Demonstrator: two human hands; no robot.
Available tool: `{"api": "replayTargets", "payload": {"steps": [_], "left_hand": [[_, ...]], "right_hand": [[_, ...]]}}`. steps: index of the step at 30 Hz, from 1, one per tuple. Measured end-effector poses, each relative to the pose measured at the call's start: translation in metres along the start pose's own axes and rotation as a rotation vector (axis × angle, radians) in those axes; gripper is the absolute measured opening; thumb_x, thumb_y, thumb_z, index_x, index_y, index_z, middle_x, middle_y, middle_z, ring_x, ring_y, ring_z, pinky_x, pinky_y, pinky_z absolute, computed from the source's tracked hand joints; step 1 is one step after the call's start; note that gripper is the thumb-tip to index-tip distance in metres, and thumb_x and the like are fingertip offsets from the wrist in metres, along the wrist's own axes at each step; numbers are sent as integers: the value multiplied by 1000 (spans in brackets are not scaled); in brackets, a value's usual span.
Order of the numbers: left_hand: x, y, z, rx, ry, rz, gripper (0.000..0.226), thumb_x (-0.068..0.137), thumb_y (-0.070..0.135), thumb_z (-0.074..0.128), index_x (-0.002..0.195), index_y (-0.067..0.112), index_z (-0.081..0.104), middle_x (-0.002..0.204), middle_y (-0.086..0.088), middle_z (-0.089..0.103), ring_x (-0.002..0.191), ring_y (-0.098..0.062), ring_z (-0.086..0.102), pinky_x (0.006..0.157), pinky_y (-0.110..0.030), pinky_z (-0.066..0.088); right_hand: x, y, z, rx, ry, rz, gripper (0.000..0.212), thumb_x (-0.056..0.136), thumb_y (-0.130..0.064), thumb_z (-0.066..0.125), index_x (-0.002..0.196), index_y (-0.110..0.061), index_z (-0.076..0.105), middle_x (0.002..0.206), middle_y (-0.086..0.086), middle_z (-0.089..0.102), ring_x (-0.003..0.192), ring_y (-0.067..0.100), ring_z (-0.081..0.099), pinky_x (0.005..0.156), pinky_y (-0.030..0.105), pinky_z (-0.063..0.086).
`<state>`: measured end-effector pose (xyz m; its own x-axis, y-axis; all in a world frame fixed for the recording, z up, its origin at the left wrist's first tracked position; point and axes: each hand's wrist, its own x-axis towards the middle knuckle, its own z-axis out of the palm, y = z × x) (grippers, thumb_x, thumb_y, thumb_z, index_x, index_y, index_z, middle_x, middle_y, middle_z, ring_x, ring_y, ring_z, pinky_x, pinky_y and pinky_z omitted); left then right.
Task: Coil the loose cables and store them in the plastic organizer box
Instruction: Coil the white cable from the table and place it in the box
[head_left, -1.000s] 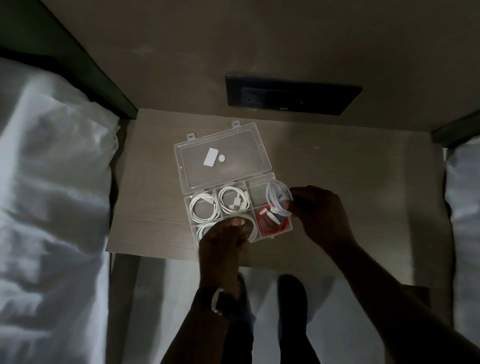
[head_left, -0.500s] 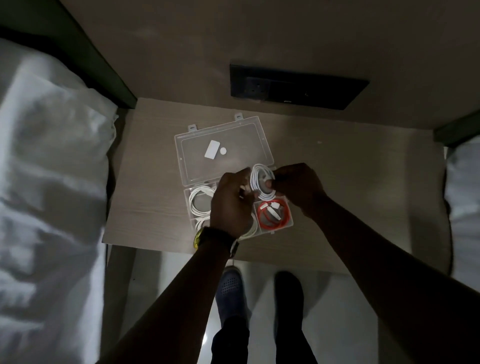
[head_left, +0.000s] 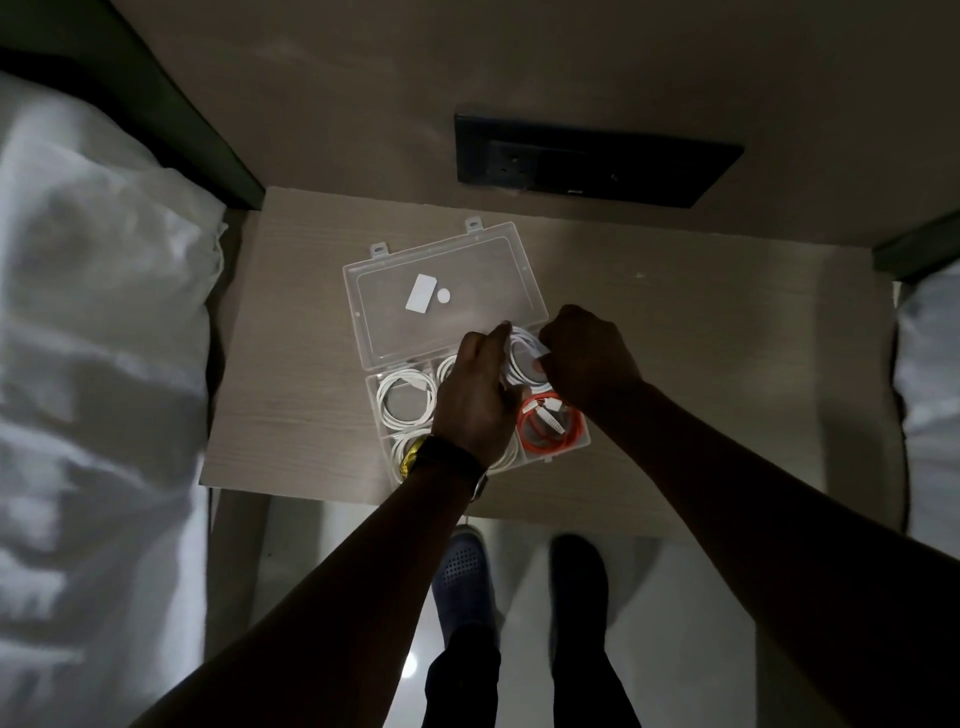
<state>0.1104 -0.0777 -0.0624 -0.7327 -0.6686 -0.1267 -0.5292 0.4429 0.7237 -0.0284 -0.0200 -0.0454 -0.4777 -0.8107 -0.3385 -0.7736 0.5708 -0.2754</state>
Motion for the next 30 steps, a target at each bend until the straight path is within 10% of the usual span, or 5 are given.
{"api": "replayTargets", "payload": {"steps": [6,16,30], "left_hand": [[4,-2,0,-9,-17,22,67,76,6,73,137,13,46,138,-9,39,107,-28,59,83,-19,45],[21,-8,-1,168,-64,177,50,68,11,81,111,9,56,117,-10,52,86,-32,63,68,-33,52],[23,7,3,412,-96,74,16,82,23,62,97,19,58,114,-3,53,80,-32,65,56,-33,41]], "right_hand": [[1,5,6,-40,6,-51,16,90,-17,61,102,-8,67,110,14,61,99,31,62,81,34,46],[-14,21,15,177,181,-84,20,81,-16,72,100,-13,66,102,8,60,82,24,64,70,24,39],[-35,40,32,-116,80,-110,49,97,-41,41,145,-36,34,108,7,58,86,29,62,58,33,42]]}}
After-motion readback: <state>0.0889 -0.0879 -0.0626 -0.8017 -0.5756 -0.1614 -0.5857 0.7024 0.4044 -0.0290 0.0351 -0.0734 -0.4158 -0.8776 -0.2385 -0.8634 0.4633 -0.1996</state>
